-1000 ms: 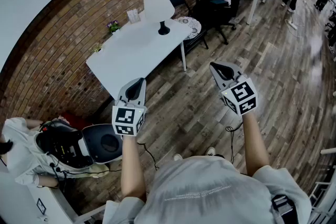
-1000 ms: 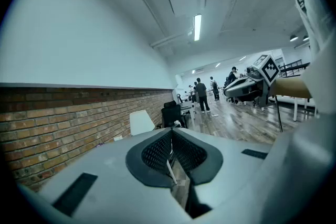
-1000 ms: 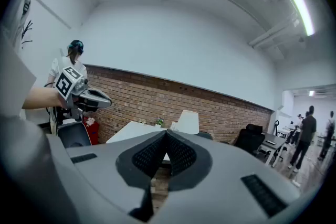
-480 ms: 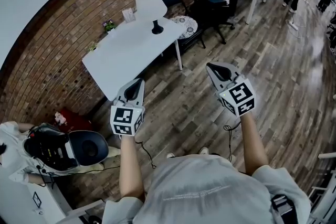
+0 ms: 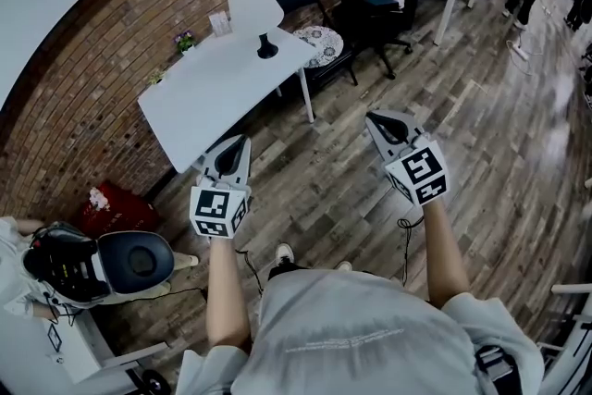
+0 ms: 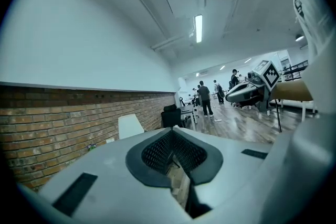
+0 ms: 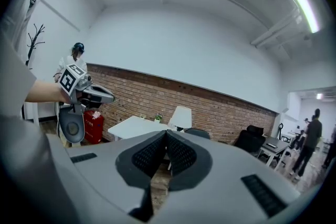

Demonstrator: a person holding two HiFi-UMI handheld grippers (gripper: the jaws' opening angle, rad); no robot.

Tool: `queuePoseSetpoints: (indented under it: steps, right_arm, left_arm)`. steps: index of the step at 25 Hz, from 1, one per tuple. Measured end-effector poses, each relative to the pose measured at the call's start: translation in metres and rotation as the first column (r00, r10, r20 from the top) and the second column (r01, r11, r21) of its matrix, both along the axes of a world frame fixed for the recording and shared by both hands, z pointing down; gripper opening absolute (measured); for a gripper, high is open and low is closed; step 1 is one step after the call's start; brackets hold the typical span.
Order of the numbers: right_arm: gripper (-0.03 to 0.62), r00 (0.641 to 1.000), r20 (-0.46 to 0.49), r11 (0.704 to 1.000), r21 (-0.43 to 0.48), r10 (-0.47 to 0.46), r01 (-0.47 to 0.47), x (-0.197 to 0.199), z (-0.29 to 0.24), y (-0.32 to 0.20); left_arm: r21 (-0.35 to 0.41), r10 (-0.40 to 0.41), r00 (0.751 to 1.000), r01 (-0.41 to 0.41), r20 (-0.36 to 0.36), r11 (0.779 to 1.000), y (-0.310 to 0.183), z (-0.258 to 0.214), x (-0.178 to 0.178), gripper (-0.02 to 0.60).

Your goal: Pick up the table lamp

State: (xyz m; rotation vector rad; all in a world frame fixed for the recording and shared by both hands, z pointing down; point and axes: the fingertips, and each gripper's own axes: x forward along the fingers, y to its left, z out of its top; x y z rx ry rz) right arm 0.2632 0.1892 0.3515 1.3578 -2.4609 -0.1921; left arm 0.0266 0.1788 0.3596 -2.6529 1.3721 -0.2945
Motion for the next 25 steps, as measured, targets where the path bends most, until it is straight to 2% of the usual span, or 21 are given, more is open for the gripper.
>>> queuePoseSetpoints:
  steps: [4, 8, 13, 17, 22, 25]
  right_arm:
    - [0.002, 1.0, 0.002, 1.0, -0.005, 0.001, -0.001, 0.013, 0.005, -0.004]
    - [0.003, 1.0, -0.005, 1.0, -0.014, 0.019, -0.02, 0.018, 0.014, -0.008]
    - [0.026, 1.0, -0.023, 1.0, -0.026, 0.017, -0.018, 0.01, 0.018, -0.027]
    - [0.052, 0.999, -0.033, 0.999, -0.046, -0.004, 0.002, -0.003, 0.024, -0.048]
    - [0.086, 1.0, -0.028, 0.998, -0.056, -0.003, 0.001, -0.024, 0.026, -0.097]
    - [0.136, 0.999, -0.037, 0.998, -0.064, -0.005, 0.003, -0.044, 0.027, -0.129]
  left_arm:
    - [0.029, 0.024, 0.999, -0.023, -0.023, 0.999, -0.003, -0.005, 0.016, 0.013]
    - [0.017, 0.027, 0.999, -0.027, -0.029, 1.0, -0.009, 0.001, 0.019, 0.014]
    - [-0.028, -0.006, 1.0, 0.005, -0.029, 1.0, -0.037, 0.015, 0.006, 0.014]
    - [-0.047, 0.01, 1.0, -0.012, -0.028, 0.999, -0.063, 0.024, -0.002, 0.012]
    - [-0.051, 0.021, 0.999, -0.023, -0.032, 0.998, -0.112, 0.033, -0.02, 0.012]
    - [-0.049, 0.01, 1.0, -0.011, -0.018, 0.999, -0.144, 0.035, -0.041, 0.012]
